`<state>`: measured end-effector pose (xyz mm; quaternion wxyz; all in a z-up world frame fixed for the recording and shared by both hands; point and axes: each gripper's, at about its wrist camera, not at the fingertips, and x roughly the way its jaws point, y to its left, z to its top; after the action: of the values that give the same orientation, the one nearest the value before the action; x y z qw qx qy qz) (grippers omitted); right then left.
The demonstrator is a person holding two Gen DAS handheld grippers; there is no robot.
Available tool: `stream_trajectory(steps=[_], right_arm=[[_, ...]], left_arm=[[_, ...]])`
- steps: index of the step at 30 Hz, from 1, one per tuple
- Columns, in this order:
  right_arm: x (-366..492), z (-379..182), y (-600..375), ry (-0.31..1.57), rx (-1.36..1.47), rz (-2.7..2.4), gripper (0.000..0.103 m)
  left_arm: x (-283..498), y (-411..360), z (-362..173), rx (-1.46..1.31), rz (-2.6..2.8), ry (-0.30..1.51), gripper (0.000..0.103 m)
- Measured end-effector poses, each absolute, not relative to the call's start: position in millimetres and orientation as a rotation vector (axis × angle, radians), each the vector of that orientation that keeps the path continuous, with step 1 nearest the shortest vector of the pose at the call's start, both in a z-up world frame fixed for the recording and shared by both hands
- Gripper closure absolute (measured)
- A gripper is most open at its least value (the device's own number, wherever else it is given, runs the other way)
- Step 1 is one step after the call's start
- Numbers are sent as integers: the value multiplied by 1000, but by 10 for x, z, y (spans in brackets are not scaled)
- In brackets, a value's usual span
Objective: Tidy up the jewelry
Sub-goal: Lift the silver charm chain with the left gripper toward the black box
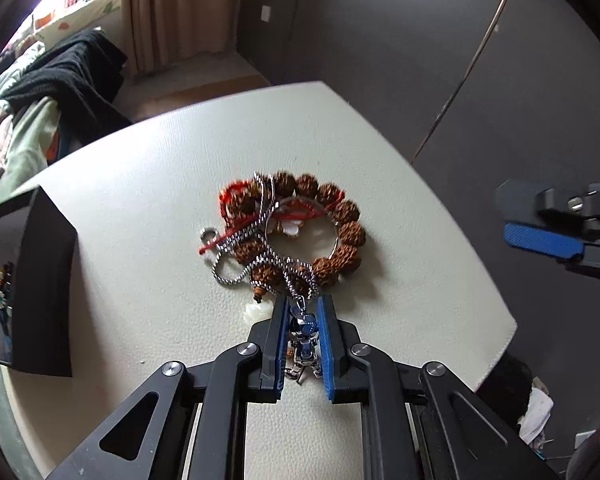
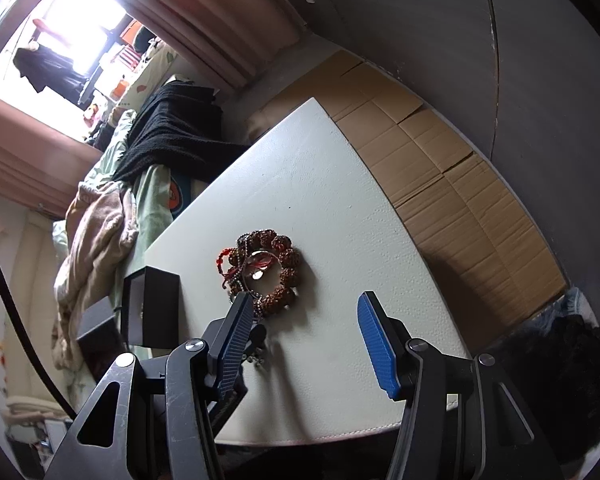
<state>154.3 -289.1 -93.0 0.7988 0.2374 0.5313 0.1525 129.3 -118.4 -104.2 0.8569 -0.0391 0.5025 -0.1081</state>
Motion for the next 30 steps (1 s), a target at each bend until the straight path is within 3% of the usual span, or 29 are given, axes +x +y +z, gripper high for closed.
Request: stream_trajectory(steps=[23,30], right_arm=[[1595,-1000,-2573,1156,469,379,48],[1703,-1141,-2327,1178,426,354,59]], left_arm=[[1075,-478,-153,-303,-210,831,89],[1007,-146,84,-368,-189,757,89]])
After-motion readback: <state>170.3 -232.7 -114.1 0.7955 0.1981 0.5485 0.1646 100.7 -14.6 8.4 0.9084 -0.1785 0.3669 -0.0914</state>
